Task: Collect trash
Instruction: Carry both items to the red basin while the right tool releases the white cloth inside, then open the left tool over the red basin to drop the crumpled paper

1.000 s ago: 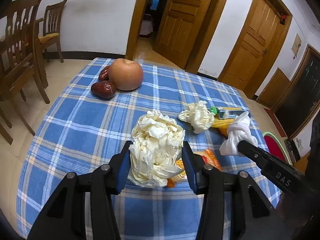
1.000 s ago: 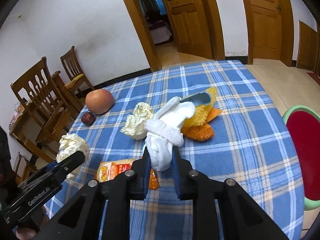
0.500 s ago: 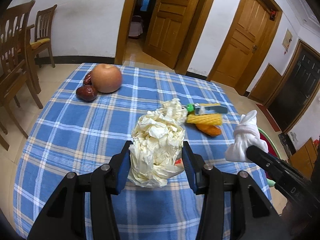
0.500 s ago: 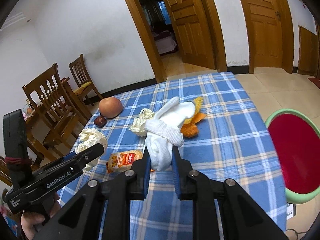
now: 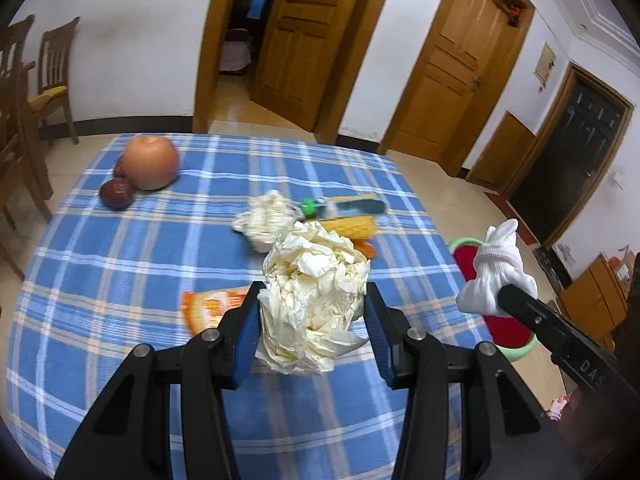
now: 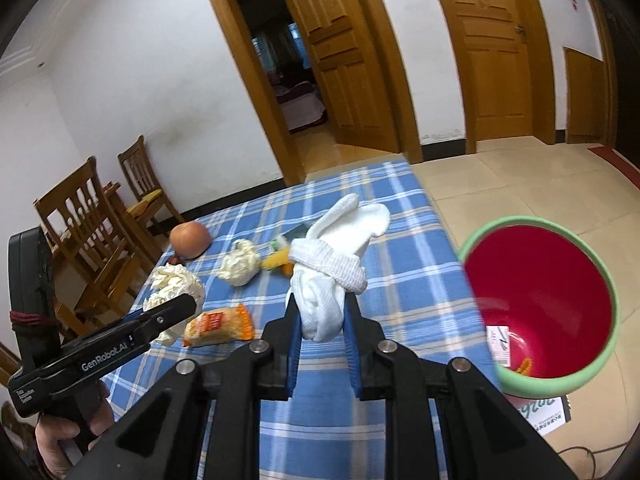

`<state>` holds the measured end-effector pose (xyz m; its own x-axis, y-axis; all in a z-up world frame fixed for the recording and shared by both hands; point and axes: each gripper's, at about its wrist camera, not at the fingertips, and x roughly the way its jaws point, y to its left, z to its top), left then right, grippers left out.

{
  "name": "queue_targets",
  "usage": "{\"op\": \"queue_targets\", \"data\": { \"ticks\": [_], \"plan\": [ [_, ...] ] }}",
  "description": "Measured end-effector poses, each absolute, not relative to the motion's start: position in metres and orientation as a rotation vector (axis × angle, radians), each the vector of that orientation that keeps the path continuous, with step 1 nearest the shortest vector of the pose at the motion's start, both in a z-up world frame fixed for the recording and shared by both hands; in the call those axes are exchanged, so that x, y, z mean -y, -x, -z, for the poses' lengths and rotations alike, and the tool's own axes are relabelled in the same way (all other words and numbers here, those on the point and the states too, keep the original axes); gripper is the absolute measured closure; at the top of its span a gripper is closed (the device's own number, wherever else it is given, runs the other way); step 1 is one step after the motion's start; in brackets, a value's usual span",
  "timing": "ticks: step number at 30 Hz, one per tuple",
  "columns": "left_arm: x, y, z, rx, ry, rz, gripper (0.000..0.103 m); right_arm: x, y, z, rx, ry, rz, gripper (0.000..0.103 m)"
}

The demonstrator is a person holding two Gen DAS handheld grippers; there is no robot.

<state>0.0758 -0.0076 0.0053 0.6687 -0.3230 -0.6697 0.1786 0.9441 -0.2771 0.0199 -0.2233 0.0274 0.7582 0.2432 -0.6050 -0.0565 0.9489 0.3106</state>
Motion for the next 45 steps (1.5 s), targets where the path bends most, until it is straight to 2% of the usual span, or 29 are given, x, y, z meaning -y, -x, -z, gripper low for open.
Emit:
{"op": "queue_targets", "data": {
  "ticks": [16,34,40,45],
  "plan": [
    [0.097,-0.089,-0.004,-0.826,0.106,0.416,0.054,0.311,-0.001,-0.018,-0.682,-0.361,0.003,0.081],
    [0.190,-0.101,0.019,-0.872,-0.006,0.544,0.054,0.401,0.010,0.024,-0.743,-0.459,0.190,0.078],
    [0.214,-0.105,0.024,-0.880,-0.038,0.573,0.054,0.411,0.011,0.029,-0.745,-0.480,0.190,0.062],
    [0.230,-0.107,0.028,-0.890,-0.062,0.602,0.054,0.419,0.016,0.028,-0.729,-0.493,0.201,0.061]
  ]
}}
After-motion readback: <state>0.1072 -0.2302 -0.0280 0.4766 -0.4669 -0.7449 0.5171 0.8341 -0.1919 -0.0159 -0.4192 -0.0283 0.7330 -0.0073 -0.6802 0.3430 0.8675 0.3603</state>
